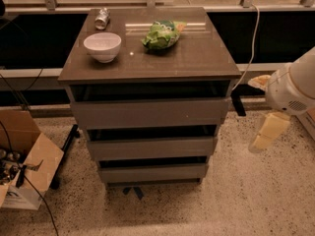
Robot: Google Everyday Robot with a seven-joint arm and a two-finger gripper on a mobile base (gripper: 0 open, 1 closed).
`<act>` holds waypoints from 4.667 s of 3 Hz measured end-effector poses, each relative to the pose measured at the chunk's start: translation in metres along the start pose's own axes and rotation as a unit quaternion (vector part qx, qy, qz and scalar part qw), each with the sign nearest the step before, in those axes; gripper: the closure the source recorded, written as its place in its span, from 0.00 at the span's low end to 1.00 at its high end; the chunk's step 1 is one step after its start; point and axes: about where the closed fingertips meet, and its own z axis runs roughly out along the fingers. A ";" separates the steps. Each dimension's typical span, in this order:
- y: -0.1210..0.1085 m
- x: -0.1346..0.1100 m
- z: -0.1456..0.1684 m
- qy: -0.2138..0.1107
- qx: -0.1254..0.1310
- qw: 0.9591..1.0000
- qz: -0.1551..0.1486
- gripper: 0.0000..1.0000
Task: Open bottom drawer
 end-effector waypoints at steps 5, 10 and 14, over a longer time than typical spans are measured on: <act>-0.006 0.069 0.121 0.037 -0.007 0.999 -0.021 0.00; 0.030 0.053 0.317 -0.058 -0.070 0.995 0.034 0.00; 0.025 0.093 0.441 -0.042 -0.091 0.994 0.044 0.00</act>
Offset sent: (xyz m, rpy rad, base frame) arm 0.0567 -0.0916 -0.1661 -0.2671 0.0574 0.0191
